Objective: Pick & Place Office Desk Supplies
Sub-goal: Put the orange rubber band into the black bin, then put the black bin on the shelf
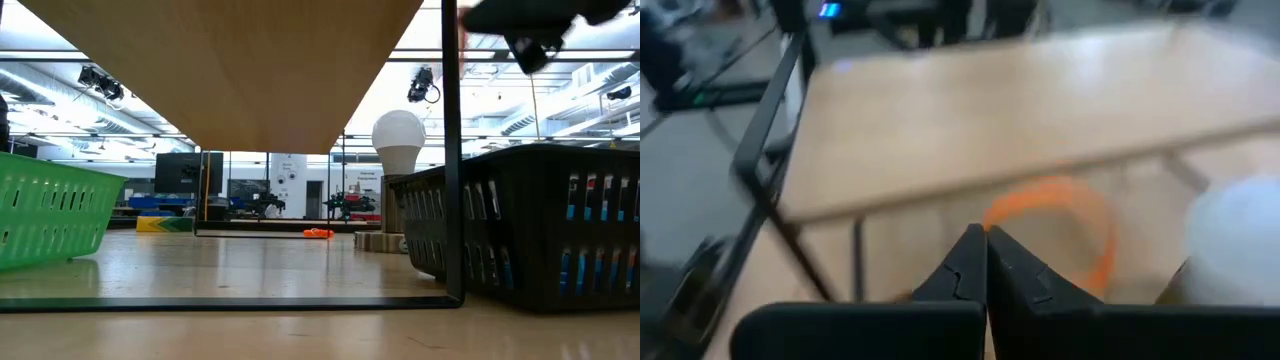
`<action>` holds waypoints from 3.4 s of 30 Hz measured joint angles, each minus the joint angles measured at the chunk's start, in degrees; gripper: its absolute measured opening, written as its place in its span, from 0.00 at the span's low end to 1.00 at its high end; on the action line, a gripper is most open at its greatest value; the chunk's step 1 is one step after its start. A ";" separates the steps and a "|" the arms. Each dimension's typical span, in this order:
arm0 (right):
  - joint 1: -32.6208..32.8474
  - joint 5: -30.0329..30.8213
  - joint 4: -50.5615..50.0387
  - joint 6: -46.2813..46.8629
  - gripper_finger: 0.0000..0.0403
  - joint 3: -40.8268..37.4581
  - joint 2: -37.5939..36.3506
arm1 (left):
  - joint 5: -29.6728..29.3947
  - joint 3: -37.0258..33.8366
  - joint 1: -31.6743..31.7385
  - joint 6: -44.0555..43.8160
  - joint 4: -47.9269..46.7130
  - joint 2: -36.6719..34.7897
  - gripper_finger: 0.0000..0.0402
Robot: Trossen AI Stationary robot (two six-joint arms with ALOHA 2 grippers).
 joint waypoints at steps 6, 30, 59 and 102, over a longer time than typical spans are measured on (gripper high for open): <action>0.71 -10.16 -8.16 9.46 0.00 0.00 0.00 | -0.41 0.00 -2.17 -0.29 -7.03 0.00 0.48; 0.54 -28.26 -17.70 15.45 0.15 0.00 0.09 | -6.91 0.00 -4.12 0.07 -11.94 -0.59 0.46; -7.75 -19.47 -18.40 -7.22 0.42 0.00 0.09 | -27.88 0.02 -8.61 7.30 -14.13 -13.04 0.46; -13.77 -28.99 -40.76 -6.56 0.43 9.78 -0.02 | -30.80 -44.24 -10.04 1.77 0.34 -59.83 0.46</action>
